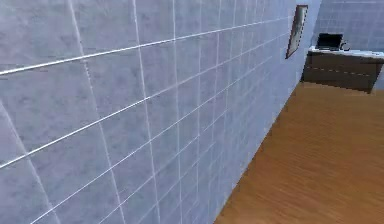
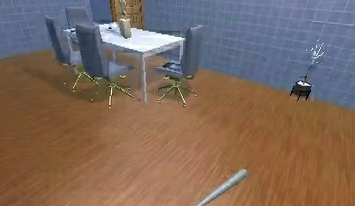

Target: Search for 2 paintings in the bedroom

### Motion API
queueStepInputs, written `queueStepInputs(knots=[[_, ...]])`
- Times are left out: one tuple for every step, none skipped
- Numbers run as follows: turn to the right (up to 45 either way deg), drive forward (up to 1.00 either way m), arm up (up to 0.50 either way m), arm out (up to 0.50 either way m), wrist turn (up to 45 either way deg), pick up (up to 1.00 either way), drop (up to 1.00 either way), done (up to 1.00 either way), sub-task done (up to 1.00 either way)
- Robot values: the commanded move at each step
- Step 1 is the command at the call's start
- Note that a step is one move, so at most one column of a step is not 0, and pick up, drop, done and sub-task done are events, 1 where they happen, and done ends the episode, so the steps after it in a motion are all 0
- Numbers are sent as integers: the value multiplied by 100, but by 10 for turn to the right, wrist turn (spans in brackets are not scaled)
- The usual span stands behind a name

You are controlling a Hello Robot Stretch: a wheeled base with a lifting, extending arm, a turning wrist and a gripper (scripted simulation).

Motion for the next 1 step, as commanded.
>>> queueStepInputs(knots=[[450,0,0,0,0,0,0,0,0]])
